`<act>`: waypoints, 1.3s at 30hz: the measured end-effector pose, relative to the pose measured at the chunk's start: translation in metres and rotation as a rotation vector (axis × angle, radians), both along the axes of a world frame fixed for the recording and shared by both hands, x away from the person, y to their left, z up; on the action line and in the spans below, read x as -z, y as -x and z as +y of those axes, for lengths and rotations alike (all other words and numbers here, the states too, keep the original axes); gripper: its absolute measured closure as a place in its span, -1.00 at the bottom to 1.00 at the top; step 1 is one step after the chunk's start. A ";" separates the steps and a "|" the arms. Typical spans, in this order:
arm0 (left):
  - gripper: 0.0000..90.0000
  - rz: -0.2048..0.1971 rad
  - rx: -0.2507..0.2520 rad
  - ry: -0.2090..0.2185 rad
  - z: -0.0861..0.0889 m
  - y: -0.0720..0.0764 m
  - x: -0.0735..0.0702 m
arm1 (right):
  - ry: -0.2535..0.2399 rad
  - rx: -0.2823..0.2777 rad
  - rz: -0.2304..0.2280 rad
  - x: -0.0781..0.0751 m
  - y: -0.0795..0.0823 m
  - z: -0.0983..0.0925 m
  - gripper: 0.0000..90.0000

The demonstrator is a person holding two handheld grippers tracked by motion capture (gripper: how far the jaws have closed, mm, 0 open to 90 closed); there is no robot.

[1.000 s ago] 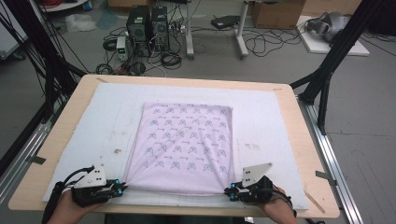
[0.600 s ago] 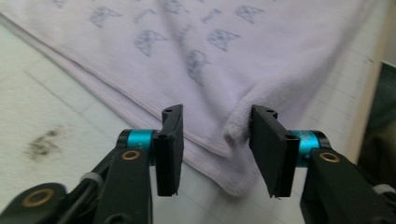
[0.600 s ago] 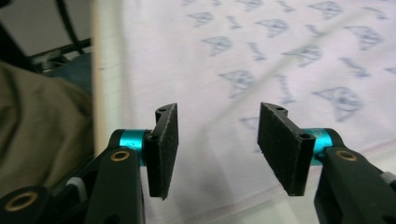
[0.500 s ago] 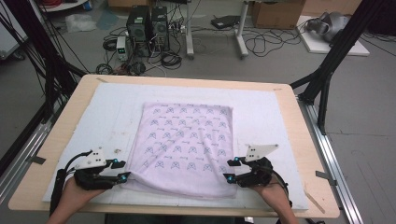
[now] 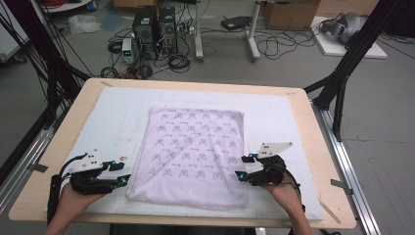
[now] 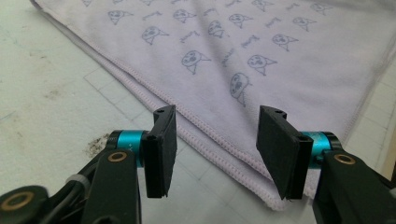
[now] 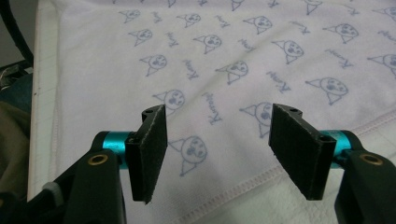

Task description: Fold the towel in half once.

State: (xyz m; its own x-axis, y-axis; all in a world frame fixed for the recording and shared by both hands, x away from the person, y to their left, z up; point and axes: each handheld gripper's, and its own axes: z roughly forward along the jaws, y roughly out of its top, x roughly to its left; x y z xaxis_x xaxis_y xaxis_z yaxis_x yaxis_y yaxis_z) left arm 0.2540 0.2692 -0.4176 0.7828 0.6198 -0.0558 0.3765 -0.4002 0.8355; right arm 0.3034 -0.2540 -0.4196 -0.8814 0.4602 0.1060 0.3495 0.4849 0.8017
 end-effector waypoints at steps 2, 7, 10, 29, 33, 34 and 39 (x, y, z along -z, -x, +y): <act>0.05 -0.002 0.000 -0.004 -0.001 0.000 0.000 | 0.001 -0.005 -0.003 -0.001 -0.002 0.002 -0.20; 0.01 0.004 0.000 0.003 -0.003 -0.004 0.000 | -0.003 -0.009 -0.013 -0.003 -0.006 0.005 -0.22; -0.03 0.011 -0.006 0.001 -0.005 -0.007 0.000 | -0.003 -0.003 -0.011 -0.003 -0.010 0.006 -0.23; -0.08 -0.014 -0.037 0.008 -0.007 -0.022 -0.011 | 0.022 0.013 -0.013 -0.006 -0.024 0.013 -0.33; -0.08 -0.014 -0.036 0.015 -0.008 -0.028 -0.016 | 0.012 0.019 -0.019 -0.010 -0.026 0.013 -0.34; -0.08 -0.013 -0.036 0.010 -0.009 -0.030 -0.017 | 0.009 0.018 -0.027 -0.011 -0.026 0.013 -0.34; -0.08 -0.017 -0.062 0.002 -0.011 -0.043 -0.026 | 0.010 0.019 -0.022 -0.013 -0.032 0.015 -0.33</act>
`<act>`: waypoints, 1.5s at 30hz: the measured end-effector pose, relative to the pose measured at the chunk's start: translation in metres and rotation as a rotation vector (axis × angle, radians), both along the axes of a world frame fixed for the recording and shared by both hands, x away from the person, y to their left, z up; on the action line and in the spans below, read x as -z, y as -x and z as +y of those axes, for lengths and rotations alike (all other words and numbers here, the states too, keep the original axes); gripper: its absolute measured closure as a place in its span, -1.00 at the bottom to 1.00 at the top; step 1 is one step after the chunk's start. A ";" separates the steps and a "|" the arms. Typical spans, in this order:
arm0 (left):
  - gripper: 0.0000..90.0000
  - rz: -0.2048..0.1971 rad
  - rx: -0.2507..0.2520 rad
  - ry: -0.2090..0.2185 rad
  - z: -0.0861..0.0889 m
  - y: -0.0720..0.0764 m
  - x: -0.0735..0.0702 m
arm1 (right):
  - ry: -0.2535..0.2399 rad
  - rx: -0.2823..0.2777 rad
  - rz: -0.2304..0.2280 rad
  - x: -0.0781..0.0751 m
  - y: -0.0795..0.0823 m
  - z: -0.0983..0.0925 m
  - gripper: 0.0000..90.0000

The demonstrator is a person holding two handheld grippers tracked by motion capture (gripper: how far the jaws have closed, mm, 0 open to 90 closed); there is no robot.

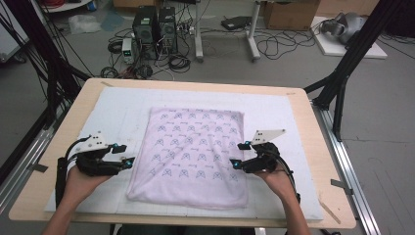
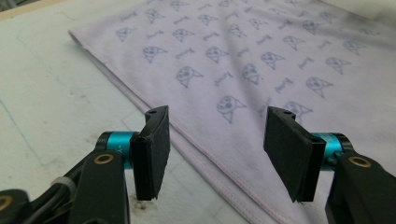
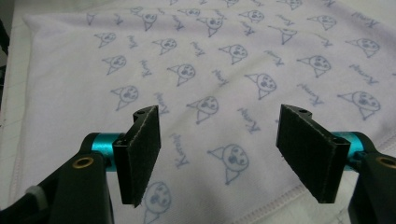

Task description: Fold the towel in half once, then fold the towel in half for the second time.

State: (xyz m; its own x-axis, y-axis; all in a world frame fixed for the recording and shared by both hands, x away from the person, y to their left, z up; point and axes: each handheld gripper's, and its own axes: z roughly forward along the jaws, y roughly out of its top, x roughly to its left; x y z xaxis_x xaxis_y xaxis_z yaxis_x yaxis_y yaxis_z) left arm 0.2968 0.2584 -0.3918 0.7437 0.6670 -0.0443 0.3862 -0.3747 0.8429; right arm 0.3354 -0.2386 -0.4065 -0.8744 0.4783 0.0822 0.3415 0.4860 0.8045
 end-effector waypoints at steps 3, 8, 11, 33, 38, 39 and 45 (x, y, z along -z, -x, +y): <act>-0.08 -0.003 -0.002 0.002 -0.002 -0.006 -0.005 | -0.006 0.004 0.000 -0.004 -0.005 0.001 -0.33; -0.08 -0.011 0.017 0.008 -0.006 -0.015 -0.014 | 0.000 0.002 -0.008 -0.010 -0.011 0.007 -0.34; -0.08 -0.014 0.015 0.003 -0.008 -0.021 -0.019 | 0.015 -0.003 -0.011 -0.017 -0.016 0.010 -0.35; -0.01 0.021 -0.017 0.010 -0.015 -0.069 -0.029 | 0.058 0.027 0.005 -0.036 -0.063 0.008 -0.35; 0.08 0.036 -0.045 -0.007 -0.017 -0.097 -0.033 | 0.073 0.067 0.008 -0.048 -0.088 0.009 -0.34; 0.10 0.041 -0.049 -0.010 -0.018 -0.102 -0.033 | 0.072 0.074 0.005 -0.049 -0.091 0.009 -0.31; 0.17 0.046 -0.075 -0.046 -0.027 -0.135 -0.026 | 0.096 0.096 0.003 -0.049 -0.115 0.002 -0.32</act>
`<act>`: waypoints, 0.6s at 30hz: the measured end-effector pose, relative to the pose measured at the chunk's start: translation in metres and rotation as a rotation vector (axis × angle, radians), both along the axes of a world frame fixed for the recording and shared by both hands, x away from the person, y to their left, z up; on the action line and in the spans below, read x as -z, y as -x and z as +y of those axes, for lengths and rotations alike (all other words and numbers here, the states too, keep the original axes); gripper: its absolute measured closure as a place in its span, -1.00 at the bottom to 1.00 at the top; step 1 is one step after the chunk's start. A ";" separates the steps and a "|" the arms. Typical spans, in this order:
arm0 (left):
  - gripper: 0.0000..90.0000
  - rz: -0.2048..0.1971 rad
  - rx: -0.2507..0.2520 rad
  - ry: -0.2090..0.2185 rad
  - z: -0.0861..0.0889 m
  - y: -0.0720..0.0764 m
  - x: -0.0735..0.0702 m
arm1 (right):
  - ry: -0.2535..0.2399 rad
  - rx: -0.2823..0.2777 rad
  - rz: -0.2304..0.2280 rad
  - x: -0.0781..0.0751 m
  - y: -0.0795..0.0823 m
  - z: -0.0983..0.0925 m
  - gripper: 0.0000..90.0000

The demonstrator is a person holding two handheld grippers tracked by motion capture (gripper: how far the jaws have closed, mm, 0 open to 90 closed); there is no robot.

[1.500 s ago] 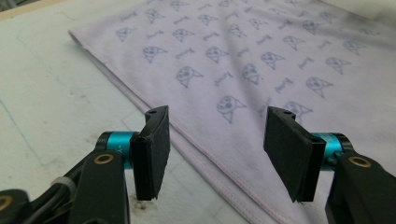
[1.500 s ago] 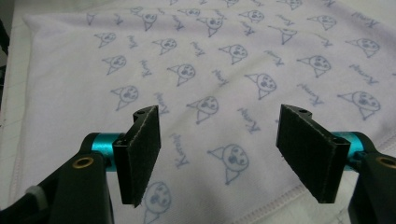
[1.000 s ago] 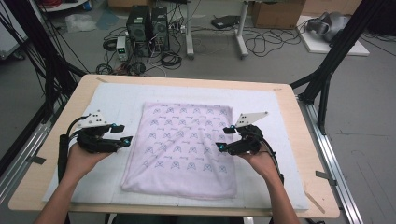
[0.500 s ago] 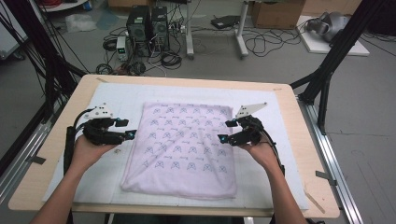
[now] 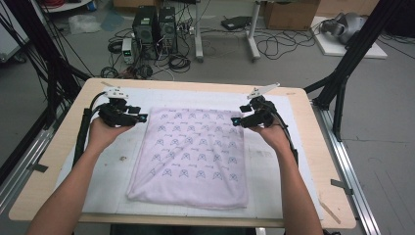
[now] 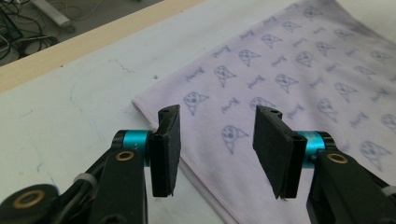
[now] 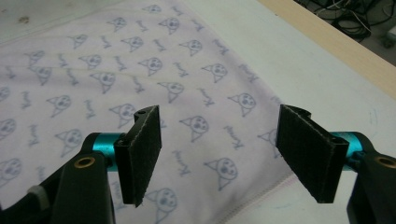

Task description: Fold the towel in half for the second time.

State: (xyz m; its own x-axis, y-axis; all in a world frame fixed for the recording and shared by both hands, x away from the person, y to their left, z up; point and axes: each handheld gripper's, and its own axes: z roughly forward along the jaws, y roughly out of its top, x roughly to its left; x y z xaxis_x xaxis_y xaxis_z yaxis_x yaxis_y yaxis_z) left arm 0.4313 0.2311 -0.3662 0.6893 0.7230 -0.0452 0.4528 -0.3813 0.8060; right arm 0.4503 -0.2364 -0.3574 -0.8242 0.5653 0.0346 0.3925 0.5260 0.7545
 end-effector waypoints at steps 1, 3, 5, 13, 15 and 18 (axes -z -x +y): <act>0.19 -0.002 -0.008 0.000 -0.003 -0.005 0.003 | 0.000 0.010 -0.001 0.003 -0.003 -0.001 -0.32; 0.22 0.003 -0.014 0.008 -0.006 -0.012 0.008 | 0.006 0.030 0.012 0.010 -0.009 -0.005 -0.32; 0.25 -0.001 -0.026 0.000 -0.008 -0.020 0.015 | 0.014 0.054 0.021 0.018 -0.016 -0.009 -0.31; 0.35 0.087 -0.078 -0.004 -0.003 -0.049 0.051 | 0.018 0.137 0.038 0.048 -0.040 -0.024 -0.26; 0.31 0.104 -0.081 -0.007 -0.004 -0.054 0.057 | 0.020 0.146 0.052 0.056 -0.044 -0.025 -0.25; 0.10 0.133 -0.100 -0.027 -0.008 -0.061 0.064 | 0.029 0.153 0.067 0.066 -0.050 -0.023 -0.25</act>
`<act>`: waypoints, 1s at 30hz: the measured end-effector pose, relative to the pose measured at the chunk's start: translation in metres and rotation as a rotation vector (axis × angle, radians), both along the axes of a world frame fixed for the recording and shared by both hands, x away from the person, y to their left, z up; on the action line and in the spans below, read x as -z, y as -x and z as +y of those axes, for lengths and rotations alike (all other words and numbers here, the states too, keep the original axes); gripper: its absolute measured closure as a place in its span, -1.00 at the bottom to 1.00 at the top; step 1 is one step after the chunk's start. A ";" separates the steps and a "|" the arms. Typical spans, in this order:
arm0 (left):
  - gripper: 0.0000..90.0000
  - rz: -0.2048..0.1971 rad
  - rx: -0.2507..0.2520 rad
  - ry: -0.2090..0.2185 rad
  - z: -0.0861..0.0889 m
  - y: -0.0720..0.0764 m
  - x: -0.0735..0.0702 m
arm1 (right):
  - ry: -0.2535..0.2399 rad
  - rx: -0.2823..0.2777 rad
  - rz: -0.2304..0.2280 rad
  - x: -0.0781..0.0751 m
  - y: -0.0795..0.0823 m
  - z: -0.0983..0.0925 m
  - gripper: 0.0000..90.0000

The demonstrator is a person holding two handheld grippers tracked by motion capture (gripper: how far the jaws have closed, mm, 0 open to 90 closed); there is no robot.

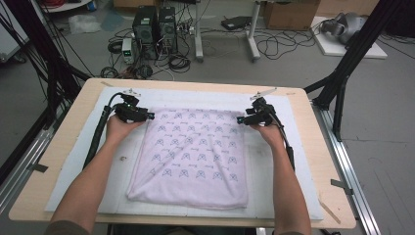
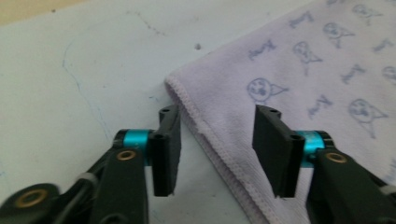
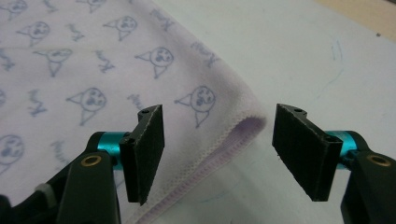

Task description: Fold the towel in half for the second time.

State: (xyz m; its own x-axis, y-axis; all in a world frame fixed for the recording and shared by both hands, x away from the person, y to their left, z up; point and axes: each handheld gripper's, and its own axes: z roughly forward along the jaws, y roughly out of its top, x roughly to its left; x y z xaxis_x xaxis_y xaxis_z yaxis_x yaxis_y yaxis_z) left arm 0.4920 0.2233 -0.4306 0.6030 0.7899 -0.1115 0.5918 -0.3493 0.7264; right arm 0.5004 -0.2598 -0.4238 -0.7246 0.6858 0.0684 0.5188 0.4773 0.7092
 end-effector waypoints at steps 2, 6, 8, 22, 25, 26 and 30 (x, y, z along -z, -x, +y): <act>0.03 0.016 -0.005 -0.022 -0.003 -0.003 0.004 | 0.010 0.014 0.017 0.006 -0.003 0.001 -0.25; 0.21 -0.003 -0.013 -0.071 -0.011 -0.002 0.007 | 0.027 0.031 0.041 0.017 -0.005 0.004 -0.24; 0.60 -0.003 0.039 -0.076 -0.015 0.000 0.006 | 0.046 0.014 0.027 0.016 -0.003 0.007 -0.09; 0.88 0.008 0.009 0.042 -0.002 0.001 -0.005 | -0.043 -0.068 0.081 0.006 -0.001 0.008 0.82; 0.88 -0.036 0.019 0.071 0.001 0.007 -0.019 | -0.067 -0.068 0.044 -0.009 0.004 0.004 0.82; 0.88 -0.055 0.032 0.075 0.001 0.010 -0.025 | -0.077 -0.070 0.033 -0.014 0.005 0.003 0.82; 0.88 -0.128 0.083 0.083 0.006 0.025 -0.045 | -0.103 -0.086 -0.028 -0.039 0.020 -0.001 0.82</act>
State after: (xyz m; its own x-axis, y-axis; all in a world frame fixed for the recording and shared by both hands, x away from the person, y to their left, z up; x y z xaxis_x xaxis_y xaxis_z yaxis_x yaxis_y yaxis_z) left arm 0.4667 0.2290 -0.3860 0.6791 0.7282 -0.0929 0.4647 -0.3284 0.8223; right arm 0.4799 -0.2605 -0.3849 -0.7832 0.6112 0.1141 0.4584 0.4436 0.7702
